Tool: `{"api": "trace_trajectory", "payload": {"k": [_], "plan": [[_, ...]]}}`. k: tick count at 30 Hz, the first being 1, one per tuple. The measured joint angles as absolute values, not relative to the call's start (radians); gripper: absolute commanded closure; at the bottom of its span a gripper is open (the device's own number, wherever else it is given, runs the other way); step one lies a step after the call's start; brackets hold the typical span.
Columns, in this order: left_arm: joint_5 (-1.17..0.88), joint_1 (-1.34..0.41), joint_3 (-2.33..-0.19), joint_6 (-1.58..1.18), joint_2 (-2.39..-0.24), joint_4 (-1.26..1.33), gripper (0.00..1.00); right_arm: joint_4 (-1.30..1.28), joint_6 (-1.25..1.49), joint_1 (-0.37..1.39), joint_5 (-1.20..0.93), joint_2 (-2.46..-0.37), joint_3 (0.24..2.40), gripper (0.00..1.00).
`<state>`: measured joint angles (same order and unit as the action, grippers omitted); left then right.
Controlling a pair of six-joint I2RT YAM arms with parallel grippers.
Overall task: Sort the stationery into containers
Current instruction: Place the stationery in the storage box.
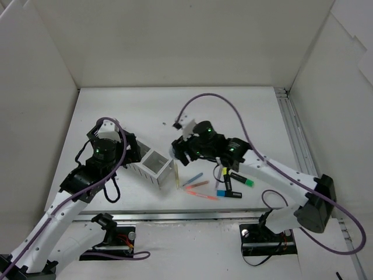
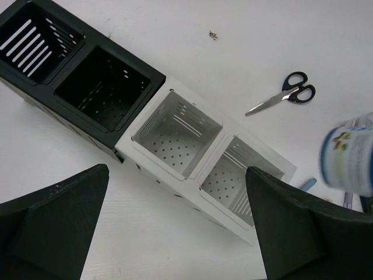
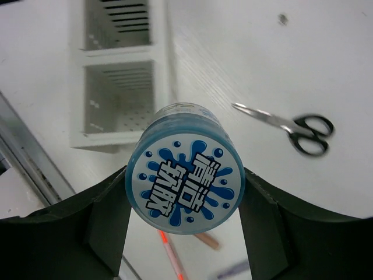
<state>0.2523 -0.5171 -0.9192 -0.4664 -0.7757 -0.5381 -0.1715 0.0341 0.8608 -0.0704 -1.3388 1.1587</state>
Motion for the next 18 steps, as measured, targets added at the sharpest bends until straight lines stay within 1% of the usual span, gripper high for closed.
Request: {"api": "trace_trajectory", "payload": {"k": [4,7,13,18], "plan": [[0.271,-0.517,-0.918,-0.493,-0.751,-0.567,0.0,-0.138,-0.039,0.97,-0.12,-1.521,1.284,0.81],[0.276,-0.514,-0.903,-0.506,-0.716,-0.576,0.0,-0.121,-0.061,0.999,-0.13,-1.62,1.339,0.8],[0.287,-0.509,-0.887,-0.517,-0.677,-0.596,0.01,-0.119,-0.076,1.017,-0.105,-1.694,1.41,0.78],[0.29,-0.509,-0.887,-0.525,-0.67,-0.598,0.01,-0.129,-0.076,1.051,-0.061,-1.724,1.42,0.77]]}}
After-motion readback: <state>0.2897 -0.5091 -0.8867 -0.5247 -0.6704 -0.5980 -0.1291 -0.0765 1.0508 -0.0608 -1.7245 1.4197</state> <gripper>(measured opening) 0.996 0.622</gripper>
